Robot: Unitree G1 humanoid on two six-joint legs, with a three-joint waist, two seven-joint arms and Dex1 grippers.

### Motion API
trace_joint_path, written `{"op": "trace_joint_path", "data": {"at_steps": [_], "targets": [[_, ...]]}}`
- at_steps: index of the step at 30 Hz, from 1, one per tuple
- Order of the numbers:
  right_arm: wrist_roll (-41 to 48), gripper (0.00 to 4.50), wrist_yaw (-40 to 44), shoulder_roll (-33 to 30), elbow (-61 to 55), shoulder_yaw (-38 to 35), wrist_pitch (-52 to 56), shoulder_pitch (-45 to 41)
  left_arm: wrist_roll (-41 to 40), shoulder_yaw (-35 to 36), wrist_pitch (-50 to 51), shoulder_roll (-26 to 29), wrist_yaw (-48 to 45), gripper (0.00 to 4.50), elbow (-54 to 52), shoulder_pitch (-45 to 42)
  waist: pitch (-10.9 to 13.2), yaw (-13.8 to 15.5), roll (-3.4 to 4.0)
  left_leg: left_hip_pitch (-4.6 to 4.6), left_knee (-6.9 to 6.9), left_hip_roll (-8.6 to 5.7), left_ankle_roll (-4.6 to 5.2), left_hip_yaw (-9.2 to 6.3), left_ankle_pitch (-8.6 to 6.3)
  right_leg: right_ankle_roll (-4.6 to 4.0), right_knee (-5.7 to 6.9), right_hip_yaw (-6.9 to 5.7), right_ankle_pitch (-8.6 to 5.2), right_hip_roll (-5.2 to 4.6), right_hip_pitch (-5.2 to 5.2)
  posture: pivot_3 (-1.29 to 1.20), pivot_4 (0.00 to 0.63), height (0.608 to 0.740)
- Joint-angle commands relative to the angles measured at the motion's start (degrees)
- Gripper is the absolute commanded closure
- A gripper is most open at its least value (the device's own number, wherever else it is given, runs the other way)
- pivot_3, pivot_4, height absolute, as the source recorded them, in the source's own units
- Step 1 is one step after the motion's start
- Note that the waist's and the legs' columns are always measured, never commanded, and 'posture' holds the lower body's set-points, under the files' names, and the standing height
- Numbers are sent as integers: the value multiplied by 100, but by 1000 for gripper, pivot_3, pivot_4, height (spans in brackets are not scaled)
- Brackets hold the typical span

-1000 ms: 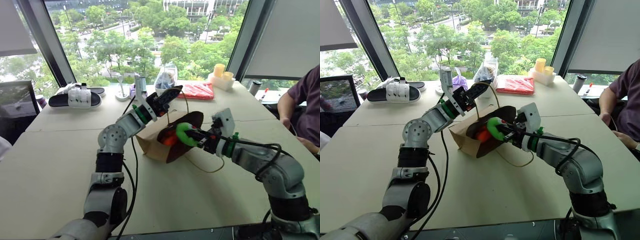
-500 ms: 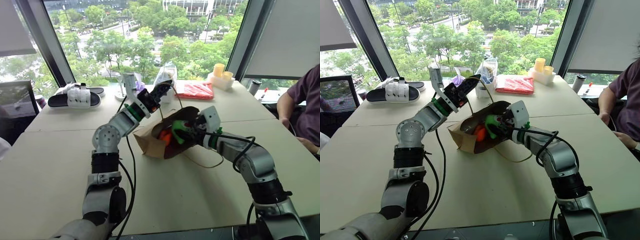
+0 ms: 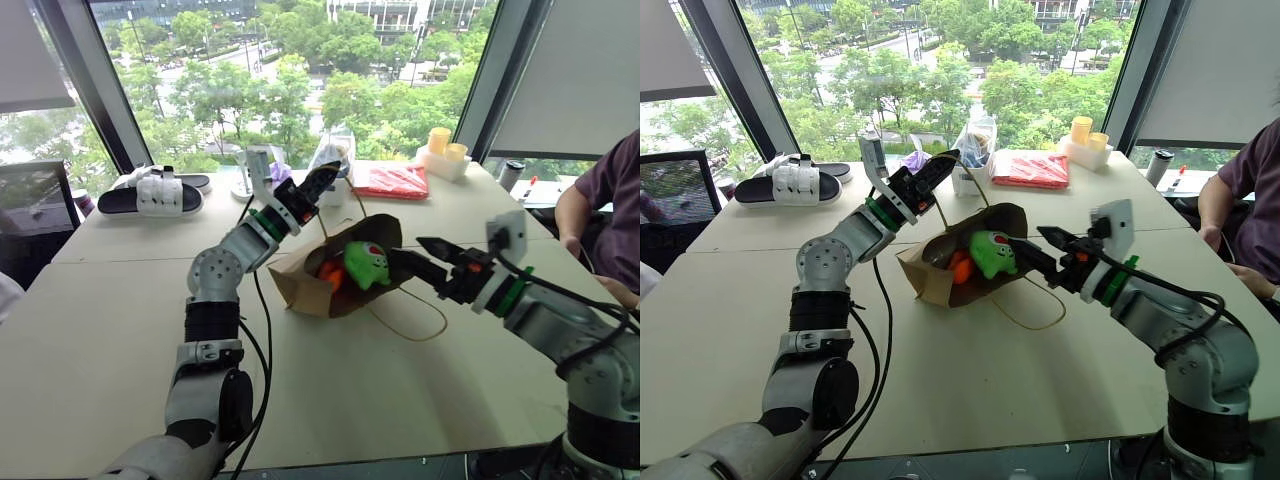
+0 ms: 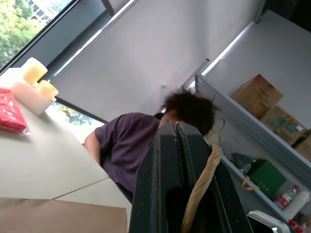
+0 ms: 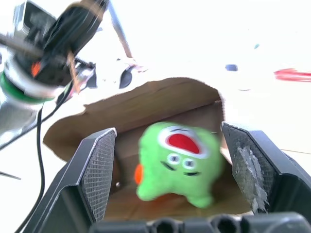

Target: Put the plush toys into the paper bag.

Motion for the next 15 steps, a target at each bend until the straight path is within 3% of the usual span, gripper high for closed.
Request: {"op": "trace_joint_path", "data": {"at_steps": [1, 7, 9, 15], "targets": [[343, 789, -21, -214, -201, -590, 213, 927, -34, -12, -91, 42, -108, 4500, -78, -202, -1, 25, -2, 0, -1, 0, 1, -1, -1, 0, 0, -1, 0, 0, 1, 0, 150, 740], [895, 789, -139, 270, -52, -873, 94, 2088, -43, -37, -92, 40, -145, 4500, -73, -170, -1, 53, -1, 4, 6, 2, 8, 11, -4, 0, 2, 6, 0, 0, 3, 0, 150, 740], [1181, 789, -353, 709, 41, -868, 18, 2315, -44, -53, -91, 18, -149, 4500, -86, -147, -2, 57, -1, 12, 7, 2, 8, 11, -4, 0, 2, 6, 0, 1, 12, 0, 150, 740], [1854, 789, -819, 1547, 146, -542, -276, 2400, 36, -175, -72, 4, -228, 4500, -154, -77, -2, 72, 1, 19, 7, 3, 7, 9, -4, 1, -1, 5, -1, 2, 22, 0, 150, 740]]}}
